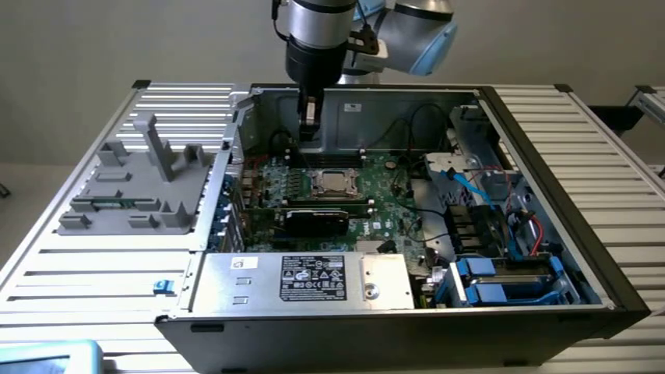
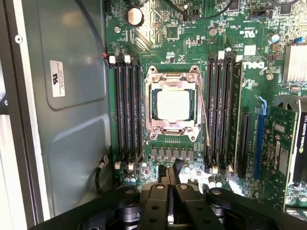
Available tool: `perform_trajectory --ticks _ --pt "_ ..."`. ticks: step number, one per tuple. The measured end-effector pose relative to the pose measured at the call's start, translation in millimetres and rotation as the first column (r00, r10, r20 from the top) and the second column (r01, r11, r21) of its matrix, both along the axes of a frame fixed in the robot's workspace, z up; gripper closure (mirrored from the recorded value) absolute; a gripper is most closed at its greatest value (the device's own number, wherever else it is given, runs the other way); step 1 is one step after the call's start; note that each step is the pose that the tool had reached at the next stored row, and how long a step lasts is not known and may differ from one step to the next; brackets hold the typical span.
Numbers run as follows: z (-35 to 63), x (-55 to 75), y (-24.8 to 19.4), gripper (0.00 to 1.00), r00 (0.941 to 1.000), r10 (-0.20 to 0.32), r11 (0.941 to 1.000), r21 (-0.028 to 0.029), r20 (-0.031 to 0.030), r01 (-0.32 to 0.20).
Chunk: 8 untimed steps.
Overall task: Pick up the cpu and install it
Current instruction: 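Close the cpu cover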
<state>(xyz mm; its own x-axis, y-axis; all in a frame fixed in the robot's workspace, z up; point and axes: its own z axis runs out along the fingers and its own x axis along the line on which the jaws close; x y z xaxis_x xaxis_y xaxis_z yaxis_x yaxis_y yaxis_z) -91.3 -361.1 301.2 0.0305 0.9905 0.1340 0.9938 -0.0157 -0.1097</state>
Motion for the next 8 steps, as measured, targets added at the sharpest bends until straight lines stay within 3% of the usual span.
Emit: perform_trajectory --ticks 8 --pt "1.5 0.0 0.0 0.89 1.0000 0.000 1.0000 0.0002 0.0005 0.000"
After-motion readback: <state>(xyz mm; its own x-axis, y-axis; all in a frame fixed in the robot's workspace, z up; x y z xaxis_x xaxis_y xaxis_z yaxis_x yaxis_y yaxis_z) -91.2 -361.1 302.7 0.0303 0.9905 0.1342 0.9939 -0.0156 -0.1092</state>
